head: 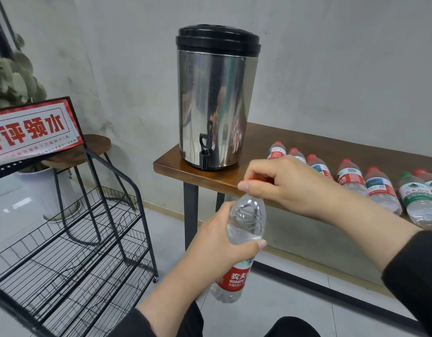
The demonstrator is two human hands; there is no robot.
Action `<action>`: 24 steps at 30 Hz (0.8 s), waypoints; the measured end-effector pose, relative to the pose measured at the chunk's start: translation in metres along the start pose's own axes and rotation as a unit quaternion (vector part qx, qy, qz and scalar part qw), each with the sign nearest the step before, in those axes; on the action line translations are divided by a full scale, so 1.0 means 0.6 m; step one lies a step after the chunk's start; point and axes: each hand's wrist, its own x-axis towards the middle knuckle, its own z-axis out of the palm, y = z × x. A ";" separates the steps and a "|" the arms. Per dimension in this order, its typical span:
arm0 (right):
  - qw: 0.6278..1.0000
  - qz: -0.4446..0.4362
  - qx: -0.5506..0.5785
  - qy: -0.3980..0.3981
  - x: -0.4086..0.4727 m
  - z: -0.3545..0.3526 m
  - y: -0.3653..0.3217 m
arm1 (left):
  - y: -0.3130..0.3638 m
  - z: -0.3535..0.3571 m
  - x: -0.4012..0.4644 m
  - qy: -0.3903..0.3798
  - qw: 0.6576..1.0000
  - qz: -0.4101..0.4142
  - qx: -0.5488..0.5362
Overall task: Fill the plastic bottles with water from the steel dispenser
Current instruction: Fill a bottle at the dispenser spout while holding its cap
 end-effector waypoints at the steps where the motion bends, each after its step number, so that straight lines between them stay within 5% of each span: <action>1: 1.000 0.015 0.002 0.020 0.004 0.002 0.001 | 0.001 0.004 0.001 0.013 1.000 0.004 0.013; 6: 0.990 0.102 -0.073 0.061 0.028 0.014 -0.007 | 0.003 0.020 0.010 0.107 0.989 0.039 0.089; 13: 0.996 0.061 0.062 0.035 0.028 0.025 0.014 | -0.009 -0.010 0.023 -0.010 1.000 -0.009 -0.014; 24: 0.981 0.121 0.038 0.147 0.045 0.028 0.019 | 0.008 0.005 0.071 0.111 0.992 0.057 0.037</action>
